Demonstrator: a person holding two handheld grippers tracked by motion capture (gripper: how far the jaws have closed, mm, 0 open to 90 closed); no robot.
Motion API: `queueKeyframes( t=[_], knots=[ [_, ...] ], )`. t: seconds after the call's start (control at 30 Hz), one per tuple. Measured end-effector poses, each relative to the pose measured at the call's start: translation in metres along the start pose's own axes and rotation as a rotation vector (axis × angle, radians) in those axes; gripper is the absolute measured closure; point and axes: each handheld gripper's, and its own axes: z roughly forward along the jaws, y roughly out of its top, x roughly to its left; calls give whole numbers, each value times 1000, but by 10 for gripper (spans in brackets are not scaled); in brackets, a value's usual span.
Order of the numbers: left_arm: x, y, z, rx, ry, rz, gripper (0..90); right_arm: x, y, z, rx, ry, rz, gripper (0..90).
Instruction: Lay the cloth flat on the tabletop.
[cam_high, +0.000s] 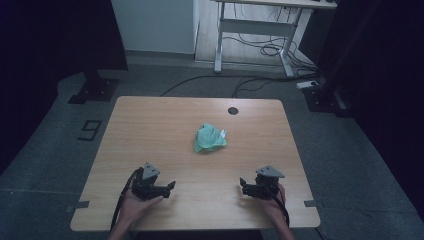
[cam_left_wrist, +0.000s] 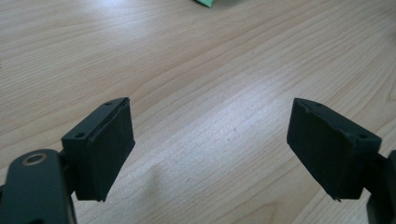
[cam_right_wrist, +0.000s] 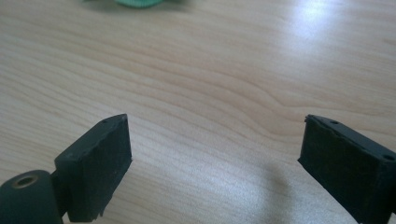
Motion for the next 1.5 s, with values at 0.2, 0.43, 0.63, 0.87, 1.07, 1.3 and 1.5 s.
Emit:
queueKeyframes(
  t=[0.2, 0.43, 0.63, 0.87, 1.07, 1.3, 1.5],
  knots=[
    [-2, -2, -1, -1, -9, 4, 156, -2, 3, -3, -26, 28, 30, 99],
    [-2, -2, -5, -16, -25, -2, 166, 1, 17, -7, -70, 78, 42, 119],
    [-1, -1, -1, -13, -25, -4, 176, 9, 39, 2, -107, 130, 24, 130],
    [-1, -1, 1, -1, -16, -12, 185, 26, 66, 31, -102, 167, -10, 127],
    [0, -1, -1, -8, -27, -33, 190, 35, 81, 52, -105, 200, 4, 134],
    [-1, -2, -2, -7, -37, -33, 197, 40, 94, 67, -105, 213, 9, 135],
    [1, -3, -3, -10, -36, -43, 202, 40, 100, 76, -94, 214, 8, 136]
  ],
)
